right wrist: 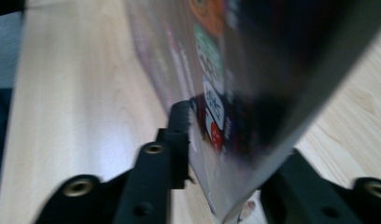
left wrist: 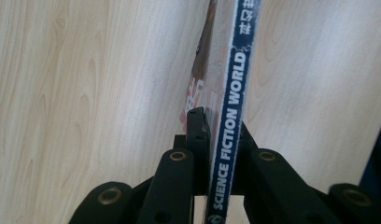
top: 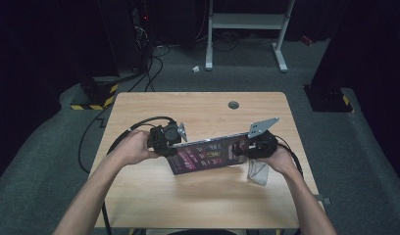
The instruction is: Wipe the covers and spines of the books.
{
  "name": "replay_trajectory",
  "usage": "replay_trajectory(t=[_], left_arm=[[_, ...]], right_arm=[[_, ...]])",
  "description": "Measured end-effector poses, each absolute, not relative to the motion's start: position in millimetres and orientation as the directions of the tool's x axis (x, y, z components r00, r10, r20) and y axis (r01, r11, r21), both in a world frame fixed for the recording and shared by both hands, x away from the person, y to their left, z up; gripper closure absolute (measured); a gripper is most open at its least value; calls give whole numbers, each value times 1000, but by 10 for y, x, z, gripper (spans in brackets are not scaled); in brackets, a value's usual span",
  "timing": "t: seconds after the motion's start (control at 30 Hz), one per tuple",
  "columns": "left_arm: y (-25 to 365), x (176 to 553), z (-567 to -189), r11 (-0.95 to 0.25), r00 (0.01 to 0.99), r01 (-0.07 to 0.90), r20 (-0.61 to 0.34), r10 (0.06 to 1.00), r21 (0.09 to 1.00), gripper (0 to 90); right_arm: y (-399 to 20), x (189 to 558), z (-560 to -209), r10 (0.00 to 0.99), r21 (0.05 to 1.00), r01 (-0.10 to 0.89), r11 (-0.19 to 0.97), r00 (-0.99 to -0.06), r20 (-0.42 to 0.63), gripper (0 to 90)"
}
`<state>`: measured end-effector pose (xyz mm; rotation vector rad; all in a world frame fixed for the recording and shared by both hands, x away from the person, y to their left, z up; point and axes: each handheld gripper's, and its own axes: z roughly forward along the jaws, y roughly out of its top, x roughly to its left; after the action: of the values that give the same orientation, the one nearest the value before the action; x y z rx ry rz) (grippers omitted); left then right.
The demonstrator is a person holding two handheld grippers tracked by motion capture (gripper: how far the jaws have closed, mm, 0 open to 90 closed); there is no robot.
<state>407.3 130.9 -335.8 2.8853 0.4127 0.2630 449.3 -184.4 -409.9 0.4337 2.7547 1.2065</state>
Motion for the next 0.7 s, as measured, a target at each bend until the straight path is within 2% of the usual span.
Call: replay_trajectory(t=[0.1,0.23,0.37,0.53,0.7], left_arm=[[1299,4054,-3350,-929,940,279,130,316,242,839],[1313,4053,-3386,-917,928,314,124,351,246,839],[1374,4054,-3432,-884,905,372,99,413,282,840],[1431,4021,-3446,-835,863,449,91,498,318,839],[1497,4035,-3466,-761,814,531,27,581,374,838]], right_arm=[[-1836,4518,-4107,357,727,259,636,-934,21,557],[-1883,4549,-4134,441,727,321,607,-897,28,505],[-1980,4545,-4169,513,729,368,577,-858,28,473],[-2089,4531,-4286,603,684,448,575,-797,15,457],[-2160,4542,-4478,699,639,527,561,-715,-24,412]])
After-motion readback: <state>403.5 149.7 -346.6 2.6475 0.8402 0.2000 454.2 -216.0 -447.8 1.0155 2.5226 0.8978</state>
